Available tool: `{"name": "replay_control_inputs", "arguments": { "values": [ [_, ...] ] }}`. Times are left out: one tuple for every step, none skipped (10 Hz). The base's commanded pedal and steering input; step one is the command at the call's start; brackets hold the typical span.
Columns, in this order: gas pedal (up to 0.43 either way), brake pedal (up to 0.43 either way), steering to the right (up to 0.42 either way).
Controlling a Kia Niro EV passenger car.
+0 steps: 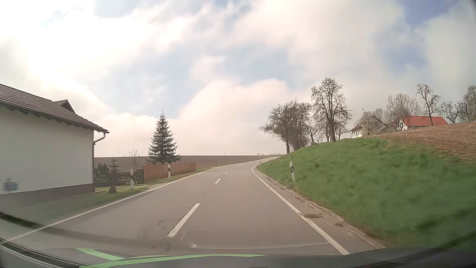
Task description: Follow the waypoints while adhering to traffic rules and regulations
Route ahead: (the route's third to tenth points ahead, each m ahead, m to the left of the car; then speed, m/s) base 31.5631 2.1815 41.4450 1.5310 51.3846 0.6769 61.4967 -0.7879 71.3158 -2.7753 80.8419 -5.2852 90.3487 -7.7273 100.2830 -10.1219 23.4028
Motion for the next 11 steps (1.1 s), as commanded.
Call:
{"name": "replay_control_inputs", "arguments": {
  "values": [
    [0.280, 0.000, -0.001],
    [0.280, 0.000, 0.000],
    [0.280, 0.000, 0.001],
    [0.280, 0.000, 0.003],
    [0.280, 0.000, 0.005],
    [0.280, 0.000, 0.009],
    [0.280, 0.000, 0.012],
    [0.280, 0.000, 0.015],
    [0.280, 0.000, 0.017],
    [0.287, 0.000, 0.017],
    [0.287, 0.000, 0.018]
  ]
}}
